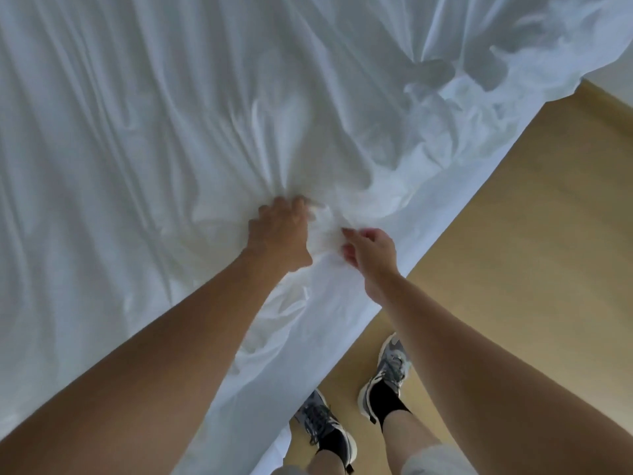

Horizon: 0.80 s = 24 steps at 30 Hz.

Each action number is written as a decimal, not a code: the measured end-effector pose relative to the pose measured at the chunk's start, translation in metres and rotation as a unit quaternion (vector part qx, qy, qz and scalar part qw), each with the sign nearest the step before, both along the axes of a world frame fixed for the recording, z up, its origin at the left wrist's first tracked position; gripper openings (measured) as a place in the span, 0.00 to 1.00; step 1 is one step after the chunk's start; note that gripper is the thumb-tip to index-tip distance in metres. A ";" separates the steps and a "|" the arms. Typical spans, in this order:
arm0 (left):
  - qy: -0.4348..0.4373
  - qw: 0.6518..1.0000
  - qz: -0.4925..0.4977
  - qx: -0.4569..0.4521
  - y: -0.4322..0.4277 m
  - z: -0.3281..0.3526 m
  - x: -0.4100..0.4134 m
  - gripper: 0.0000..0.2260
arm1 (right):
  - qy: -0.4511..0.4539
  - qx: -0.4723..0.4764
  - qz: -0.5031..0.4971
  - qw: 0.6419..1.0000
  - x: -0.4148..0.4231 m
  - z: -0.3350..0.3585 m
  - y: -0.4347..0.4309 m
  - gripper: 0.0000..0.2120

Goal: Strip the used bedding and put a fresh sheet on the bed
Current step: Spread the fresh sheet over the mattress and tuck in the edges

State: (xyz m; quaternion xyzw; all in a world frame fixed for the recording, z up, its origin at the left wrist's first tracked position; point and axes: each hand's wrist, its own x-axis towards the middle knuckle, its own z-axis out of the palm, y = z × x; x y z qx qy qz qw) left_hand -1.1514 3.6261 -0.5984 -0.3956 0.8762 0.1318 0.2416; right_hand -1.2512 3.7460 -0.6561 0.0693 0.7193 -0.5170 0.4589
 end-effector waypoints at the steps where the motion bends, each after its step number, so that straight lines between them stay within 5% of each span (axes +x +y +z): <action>1: -0.035 0.999 -0.002 -0.013 0.003 -0.005 -0.005 0.39 | -0.063 -0.044 -0.032 0.997 -0.014 0.003 0.000 0.12; 5: 0.020 0.998 0.045 -0.042 0.000 -0.015 -0.018 0.18 | -0.169 -0.134 -0.035 0.976 -0.057 0.019 -0.040 0.25; 8: 0.118 0.982 0.147 0.007 0.017 -0.010 -0.030 0.11 | -0.127 -0.092 -0.123 0.980 -0.075 0.017 -0.061 0.16; 11: 0.095 0.982 0.136 0.090 0.065 -0.009 -0.028 0.15 | 0.025 0.058 -0.060 0.996 -0.077 0.005 -0.023 0.08; 14: -0.044 0.985 0.014 0.166 0.096 -0.006 -0.034 0.16 | 0.038 0.152 0.054 0.986 -0.078 0.001 0.030 0.13; 16: -0.041 0.984 0.009 0.171 0.097 -0.003 -0.059 0.19 | 0.034 0.095 0.064 0.993 -0.099 0.005 0.041 0.21; 19: 0.027 0.994 0.058 0.090 0.095 -0.004 -0.101 0.36 | -0.032 -0.031 -0.110 0.993 -0.154 0.016 0.035 0.43; 21: -0.005 0.997 0.047 0.061 0.099 -0.011 -0.118 0.44 | -0.104 -0.046 -0.221 0.969 -0.195 0.019 0.025 0.52; 24: -0.024 1.000 0.006 -0.013 0.105 -0.028 -0.129 0.29 | -0.179 -0.078 -0.182 0.964 -0.239 0.029 -0.001 0.37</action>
